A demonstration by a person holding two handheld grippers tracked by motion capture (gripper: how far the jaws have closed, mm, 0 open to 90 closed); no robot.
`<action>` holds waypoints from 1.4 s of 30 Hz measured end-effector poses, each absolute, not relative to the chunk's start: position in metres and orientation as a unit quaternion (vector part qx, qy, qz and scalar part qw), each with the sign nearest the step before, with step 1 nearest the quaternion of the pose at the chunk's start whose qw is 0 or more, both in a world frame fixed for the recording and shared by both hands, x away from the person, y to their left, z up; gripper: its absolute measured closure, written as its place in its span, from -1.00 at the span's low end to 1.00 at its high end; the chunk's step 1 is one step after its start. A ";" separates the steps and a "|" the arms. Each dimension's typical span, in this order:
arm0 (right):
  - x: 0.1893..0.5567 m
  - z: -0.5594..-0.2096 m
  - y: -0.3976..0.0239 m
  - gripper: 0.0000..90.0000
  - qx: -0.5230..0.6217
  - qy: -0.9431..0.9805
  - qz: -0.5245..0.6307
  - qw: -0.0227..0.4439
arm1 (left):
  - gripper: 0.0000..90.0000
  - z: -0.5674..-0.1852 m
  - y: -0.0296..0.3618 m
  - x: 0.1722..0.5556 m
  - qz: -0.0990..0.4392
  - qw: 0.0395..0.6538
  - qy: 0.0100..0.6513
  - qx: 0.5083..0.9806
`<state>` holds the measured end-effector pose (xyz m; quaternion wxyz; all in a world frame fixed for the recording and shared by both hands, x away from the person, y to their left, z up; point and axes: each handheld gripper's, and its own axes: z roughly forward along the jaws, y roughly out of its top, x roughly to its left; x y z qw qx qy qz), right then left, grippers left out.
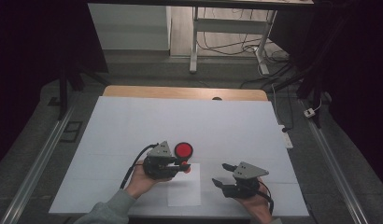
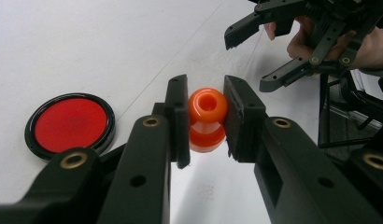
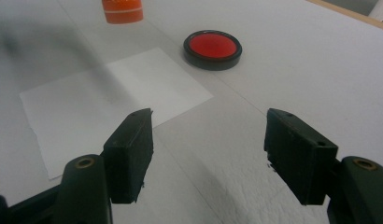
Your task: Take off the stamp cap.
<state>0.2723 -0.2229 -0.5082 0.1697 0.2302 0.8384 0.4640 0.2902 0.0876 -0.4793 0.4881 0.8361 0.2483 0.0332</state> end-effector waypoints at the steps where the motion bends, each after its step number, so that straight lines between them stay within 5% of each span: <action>1: 0.272 -0.508 -0.222 -0.28 0.230 0.839 0.464 0.167 | 0.61 -0.479 0.087 0.290 0.033 0.488 0.249 0.836; 42: 0.273 -0.511 -0.153 -0.23 0.187 0.851 0.466 0.155 | 0.61 -0.480 0.083 0.288 0.036 0.490 0.247 0.835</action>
